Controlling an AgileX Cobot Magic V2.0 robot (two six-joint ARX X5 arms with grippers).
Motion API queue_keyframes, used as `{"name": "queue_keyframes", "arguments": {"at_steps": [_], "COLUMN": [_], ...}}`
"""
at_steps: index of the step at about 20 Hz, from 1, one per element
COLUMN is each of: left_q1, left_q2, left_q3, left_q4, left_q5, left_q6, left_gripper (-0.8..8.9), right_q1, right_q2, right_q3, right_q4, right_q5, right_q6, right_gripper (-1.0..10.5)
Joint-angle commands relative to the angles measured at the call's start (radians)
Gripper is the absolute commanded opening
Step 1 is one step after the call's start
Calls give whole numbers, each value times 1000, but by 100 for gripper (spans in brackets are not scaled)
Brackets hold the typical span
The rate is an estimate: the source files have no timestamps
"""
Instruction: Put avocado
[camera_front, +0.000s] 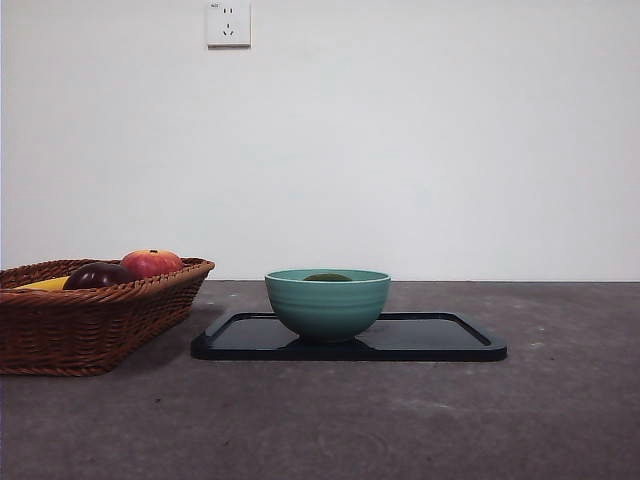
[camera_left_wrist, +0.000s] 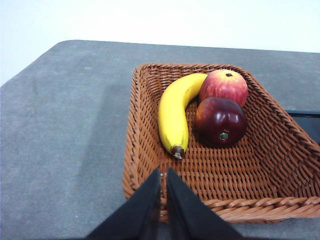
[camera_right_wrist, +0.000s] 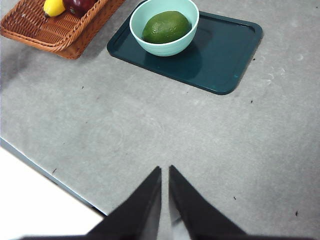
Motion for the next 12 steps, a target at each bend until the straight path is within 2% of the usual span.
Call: {"name": "queue_keyframes", "arguments": {"at_steps": [1,12], "left_q1": [1,1], "left_q2": [-2,-2], "left_q3": [-23,-40], "left_q4": [-4,41], "left_q5": [-3,-3], "left_q6": [1,19], "left_gripper": [20,20], "right_q1": [11,11], "right_q2": [2,2], "right_q3": [5,5], "right_q4": [11,11], "right_q5": [0,0], "right_q6": [10,10], "right_gripper": [20,20]}}
